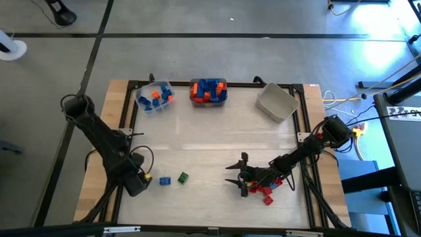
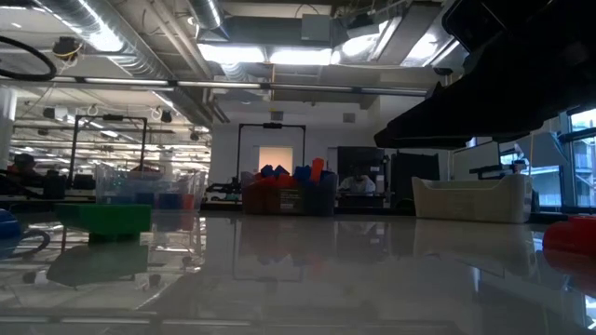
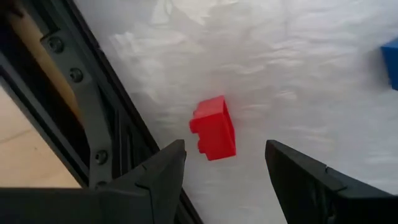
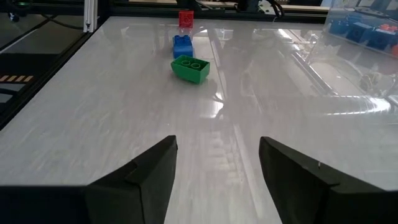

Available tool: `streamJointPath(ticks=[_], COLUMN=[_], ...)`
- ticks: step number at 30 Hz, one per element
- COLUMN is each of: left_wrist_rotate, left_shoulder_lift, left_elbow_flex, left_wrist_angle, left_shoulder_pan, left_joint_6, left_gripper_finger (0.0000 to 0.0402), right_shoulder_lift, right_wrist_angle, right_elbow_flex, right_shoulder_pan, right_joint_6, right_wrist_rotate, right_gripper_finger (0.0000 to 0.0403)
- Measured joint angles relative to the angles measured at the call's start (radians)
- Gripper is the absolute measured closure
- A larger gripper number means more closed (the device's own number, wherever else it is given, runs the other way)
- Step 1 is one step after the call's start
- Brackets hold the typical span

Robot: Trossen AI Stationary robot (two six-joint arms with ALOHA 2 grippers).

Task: Sort blocks by size

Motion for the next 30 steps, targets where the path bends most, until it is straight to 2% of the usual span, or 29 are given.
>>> streamJointPath(ticks=[11,17,21,28,30], left_wrist_rotate=[0.016,0.004,0.003,0.003,-0.011], left_shoulder_lift=[0.066,0.077,0.077,0.077,0.077], left_elbow_flex=[-0.027,-0.088,-0.105,-0.105,-0.1], left_wrist_angle=[0.036,0.146,0.165,0.162,0.159], left_shoulder_pan=[-0.018,-0.018,-0.018,-0.016,-0.015], left_joint_6=[-0.029,-0.011,0.005,0.069,0.086], left_gripper_finger=[0.0192,0.0195,0.0228,0.0324,0.0327], right_shoulder_lift=[0.0,0.0,0.0,0.0,0.0], right_wrist_angle=[0.0,0.0,0.0,0.0,0.0], right_elbow_flex=[0.0,0.0,0.0,0.0,0.0], right_shoulder_pan=[0.0,0.0,0.0,0.0,0.0], right_joint_6=[0.0,0.0,0.0,0.0,0.0], right_wrist_rotate=[0.0,0.0,0.0,0.0,0.0], right_gripper_finger=[0.0173,0.0173,0.0173,0.0173,0.0173])
